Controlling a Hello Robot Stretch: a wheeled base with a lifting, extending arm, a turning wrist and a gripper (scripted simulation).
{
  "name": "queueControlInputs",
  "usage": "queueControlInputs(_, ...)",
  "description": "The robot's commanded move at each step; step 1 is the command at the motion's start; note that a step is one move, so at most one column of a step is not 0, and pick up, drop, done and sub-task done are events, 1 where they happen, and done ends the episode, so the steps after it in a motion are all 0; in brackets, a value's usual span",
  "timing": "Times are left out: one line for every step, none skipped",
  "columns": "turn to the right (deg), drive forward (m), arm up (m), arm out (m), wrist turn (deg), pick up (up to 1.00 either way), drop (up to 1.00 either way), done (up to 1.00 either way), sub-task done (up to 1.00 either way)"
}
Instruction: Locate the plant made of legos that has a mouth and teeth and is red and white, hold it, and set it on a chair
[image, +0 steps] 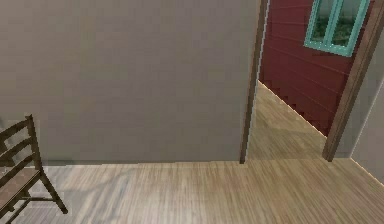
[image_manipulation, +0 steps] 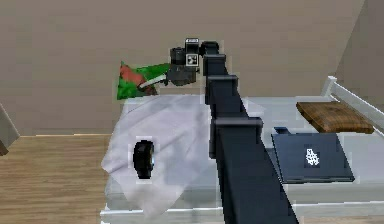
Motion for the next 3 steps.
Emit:
queueControlInputs(0.0,0.00,0.00,0.00,-45.0,0.00,0.00,0.00,0.00)
queueControlInputs(0.0,0.00,0.00,0.00,-45.0,0.00,0.00,0.00,0.00)
queueControlInputs(0.0,0.00,0.00,0.00,-6.0,0.00,0.00,0.00,0.00)
